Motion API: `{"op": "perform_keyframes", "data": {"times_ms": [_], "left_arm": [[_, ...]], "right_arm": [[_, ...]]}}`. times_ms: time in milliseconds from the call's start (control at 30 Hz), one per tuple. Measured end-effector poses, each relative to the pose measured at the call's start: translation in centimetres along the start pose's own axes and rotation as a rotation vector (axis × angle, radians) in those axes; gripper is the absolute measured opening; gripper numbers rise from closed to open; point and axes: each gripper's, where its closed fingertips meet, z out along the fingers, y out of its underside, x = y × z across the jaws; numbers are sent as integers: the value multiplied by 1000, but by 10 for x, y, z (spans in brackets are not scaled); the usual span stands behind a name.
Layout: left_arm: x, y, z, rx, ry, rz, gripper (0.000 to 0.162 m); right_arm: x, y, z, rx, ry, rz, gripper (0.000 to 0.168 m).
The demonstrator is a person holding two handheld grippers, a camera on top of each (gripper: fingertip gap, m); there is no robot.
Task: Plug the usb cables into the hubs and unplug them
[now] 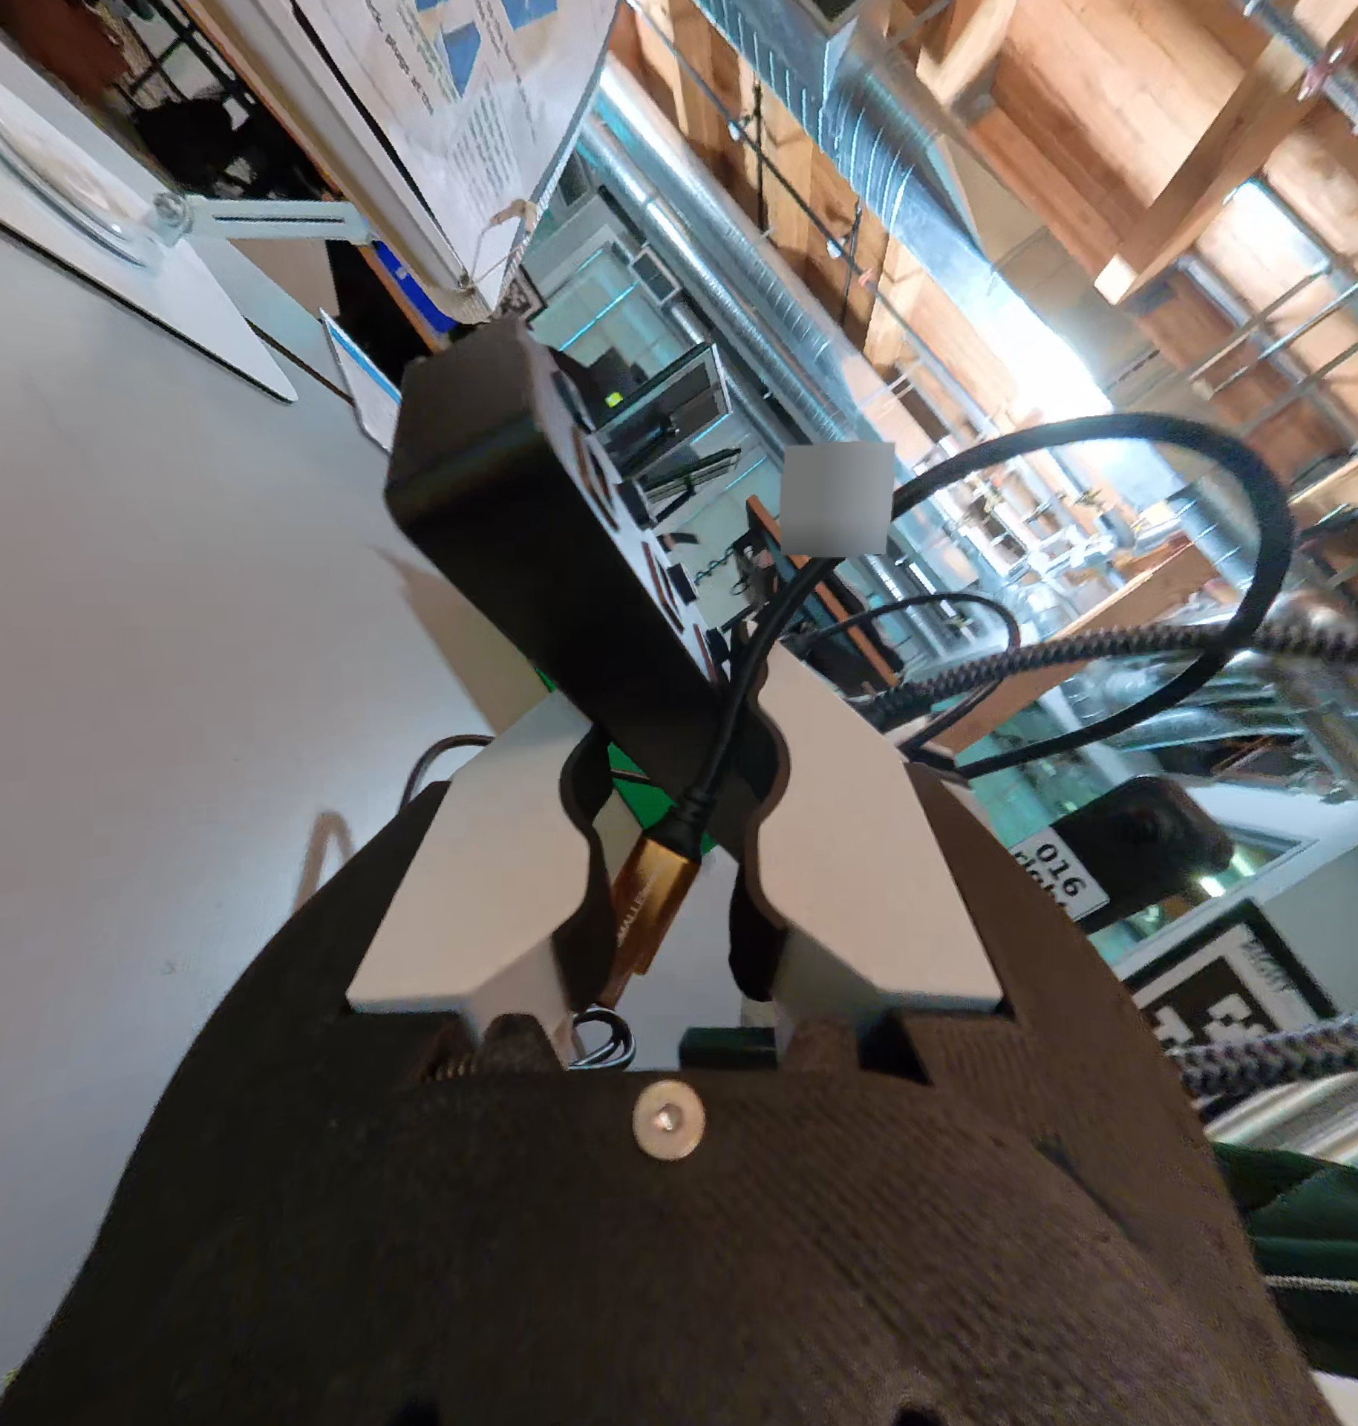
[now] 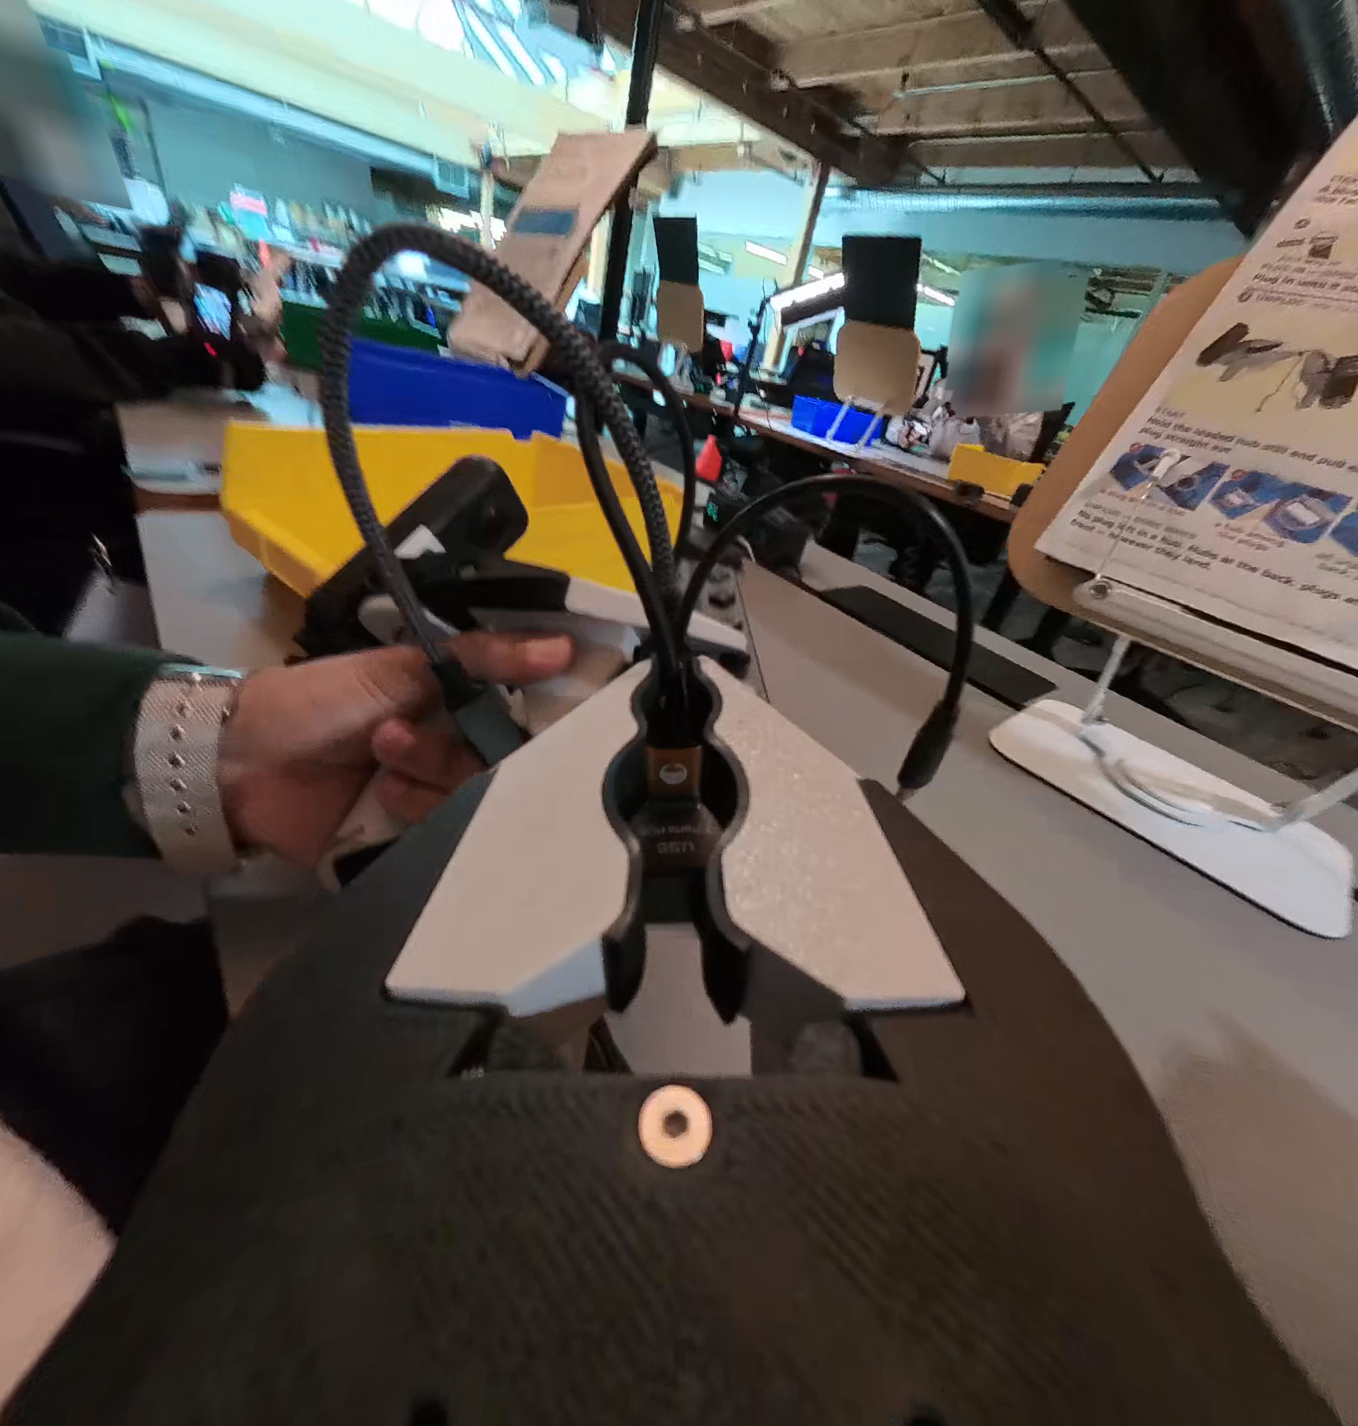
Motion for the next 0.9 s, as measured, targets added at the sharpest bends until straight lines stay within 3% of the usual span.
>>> {"op": "perform_keyframes", "data": {"times_ms": [67,133,200,267,367,500,767,900], "left_arm": [[-4,3,2,0,-43,5,28],[-35,16,-1,-41,-187,19,26],[-32,5,-4,57,-113,-156,25],[-16,-2,0,54,-76,-100,25],[-7,-8,-1,49,-80,8,26],[-20,-10,-6,52,-79,-54,27],[5,22,11,-157,-6,158,29],[6,26,13,-173,-9,156,30]], "right_arm": [[-4,-13,-5,77,-37,27,5],[-10,-50,-18,244,-104,111,4],[-2,-58,-20,207,-73,124,3],[5,-59,-25,195,-36,46,4],[12,-65,-34,259,-52,92,4],[41,-80,-49,331,-15,211,4],[90,-107,-81,438,38,440,5],[94,-111,-87,434,64,403,4]]}}
